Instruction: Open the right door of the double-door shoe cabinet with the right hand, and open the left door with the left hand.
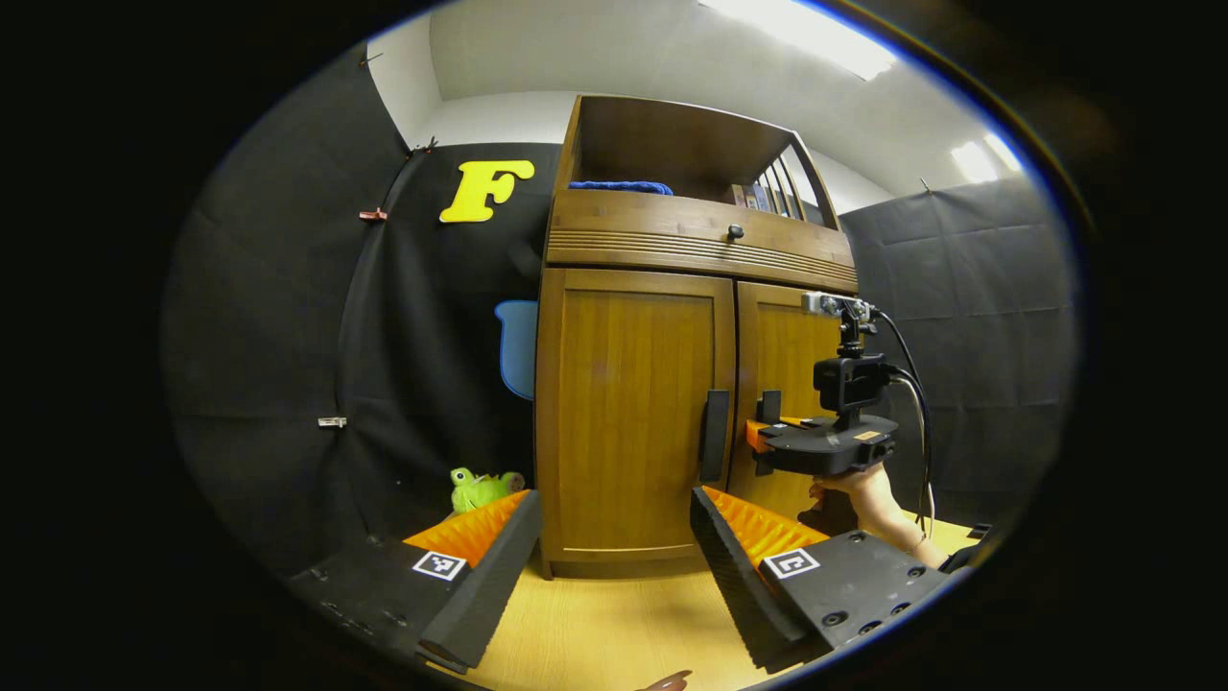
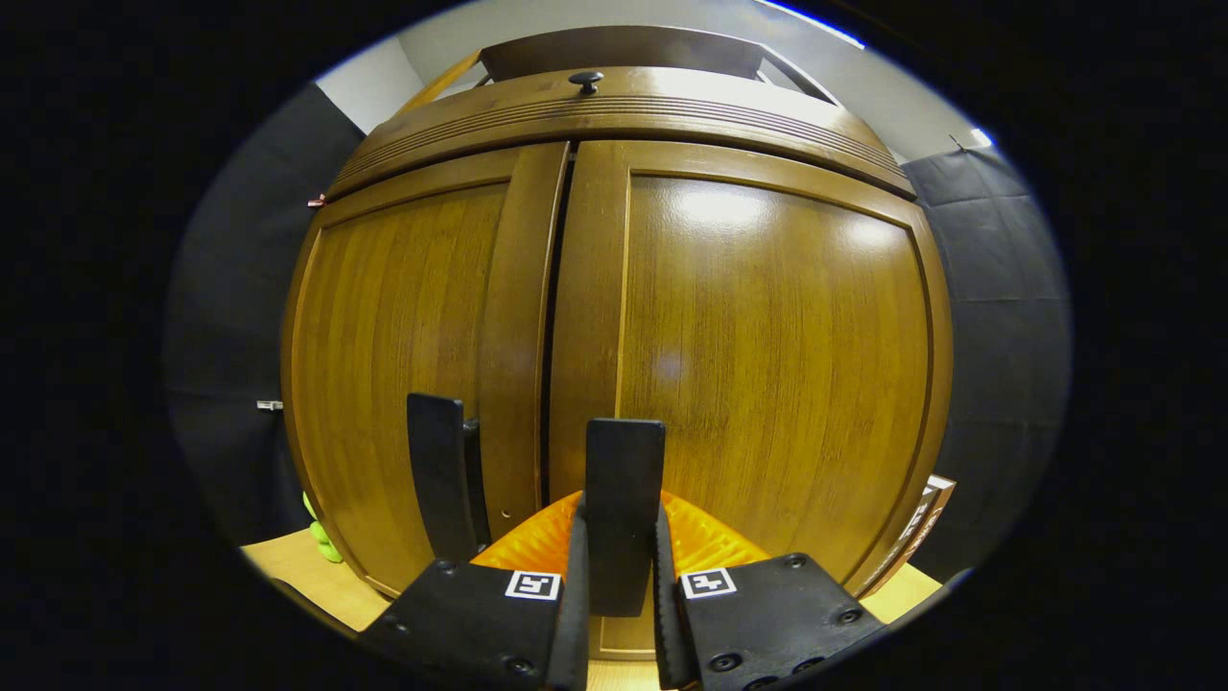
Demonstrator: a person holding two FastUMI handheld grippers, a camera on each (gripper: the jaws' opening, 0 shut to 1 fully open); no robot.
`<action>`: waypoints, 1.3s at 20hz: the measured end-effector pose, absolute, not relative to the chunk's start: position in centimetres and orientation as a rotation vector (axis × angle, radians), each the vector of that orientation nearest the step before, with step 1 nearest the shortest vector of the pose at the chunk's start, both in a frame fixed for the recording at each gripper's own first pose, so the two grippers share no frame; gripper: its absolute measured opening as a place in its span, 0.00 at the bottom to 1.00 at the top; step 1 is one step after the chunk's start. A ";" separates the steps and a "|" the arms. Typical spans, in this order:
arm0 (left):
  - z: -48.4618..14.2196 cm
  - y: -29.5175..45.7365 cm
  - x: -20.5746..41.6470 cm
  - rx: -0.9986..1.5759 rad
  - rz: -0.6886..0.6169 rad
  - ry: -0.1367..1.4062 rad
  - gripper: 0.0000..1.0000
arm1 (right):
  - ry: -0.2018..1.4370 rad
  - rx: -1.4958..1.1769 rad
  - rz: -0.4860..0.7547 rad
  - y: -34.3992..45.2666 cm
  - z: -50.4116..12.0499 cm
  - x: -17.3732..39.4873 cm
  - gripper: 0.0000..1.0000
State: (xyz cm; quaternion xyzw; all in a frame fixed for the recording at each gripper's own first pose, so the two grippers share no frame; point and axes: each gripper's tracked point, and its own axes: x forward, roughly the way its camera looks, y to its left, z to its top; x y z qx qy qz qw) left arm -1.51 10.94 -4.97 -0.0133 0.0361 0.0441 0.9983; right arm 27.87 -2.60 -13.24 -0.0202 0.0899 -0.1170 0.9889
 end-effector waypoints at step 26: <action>-3.1 -6.5 -0.7 -0.114 -0.215 0.067 0.97 | 0.202 -0.051 -0.148 -10.3 -7.6 5.3 0.25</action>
